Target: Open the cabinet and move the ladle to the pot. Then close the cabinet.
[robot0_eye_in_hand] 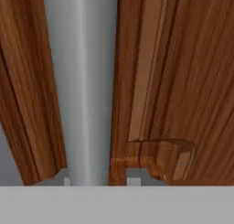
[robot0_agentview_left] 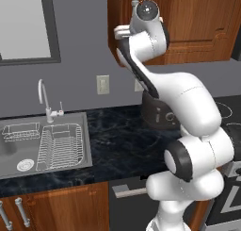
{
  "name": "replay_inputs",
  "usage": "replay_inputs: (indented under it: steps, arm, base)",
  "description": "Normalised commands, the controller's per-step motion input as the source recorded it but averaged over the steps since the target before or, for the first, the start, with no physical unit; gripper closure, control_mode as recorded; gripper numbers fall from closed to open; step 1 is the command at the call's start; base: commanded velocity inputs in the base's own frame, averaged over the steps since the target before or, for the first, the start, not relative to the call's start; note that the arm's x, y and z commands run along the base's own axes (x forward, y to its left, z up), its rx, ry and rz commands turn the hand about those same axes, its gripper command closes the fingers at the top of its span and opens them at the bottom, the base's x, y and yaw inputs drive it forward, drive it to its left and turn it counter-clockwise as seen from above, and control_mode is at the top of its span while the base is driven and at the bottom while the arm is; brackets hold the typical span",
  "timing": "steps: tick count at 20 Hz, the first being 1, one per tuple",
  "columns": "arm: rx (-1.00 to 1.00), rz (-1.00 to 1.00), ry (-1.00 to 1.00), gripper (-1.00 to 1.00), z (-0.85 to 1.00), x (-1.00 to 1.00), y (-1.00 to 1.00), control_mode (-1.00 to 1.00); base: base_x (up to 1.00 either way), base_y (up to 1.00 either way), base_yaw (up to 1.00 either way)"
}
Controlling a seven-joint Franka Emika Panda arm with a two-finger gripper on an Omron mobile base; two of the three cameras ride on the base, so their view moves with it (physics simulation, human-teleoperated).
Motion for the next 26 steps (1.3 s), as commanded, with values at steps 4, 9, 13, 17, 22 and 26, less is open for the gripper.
replay_inputs:
  steps: [4,9,13,17,22,26]
  arm:
    - [0.06,-0.37,0.18,1.00,0.00,-0.45,-0.88,-1.00]
    - [0.05,-0.29,0.04,1.00,0.00,-0.78,-0.99,-1.00]
    - [0.04,-0.18,-0.11,1.00,0.00,-1.00,-1.00,-1.00]
    - [0.08,-0.10,-0.27,1.00,0.00,-1.00,-1.00,-1.00]
    - [0.13,-0.01,-0.31,1.00,0.00,-1.00,-1.00,-1.00]
    - [0.15,0.00,-0.27,1.00,0.00,-1.00,-1.00,-1.00]
  base:
    - [0.00,0.00,0.00]
    - [0.00,0.00,0.00]
    - [0.00,0.00,0.00]
    - [0.00,0.00,0.00]
    - [0.00,0.00,0.00]
    - [0.00,0.00,0.00]
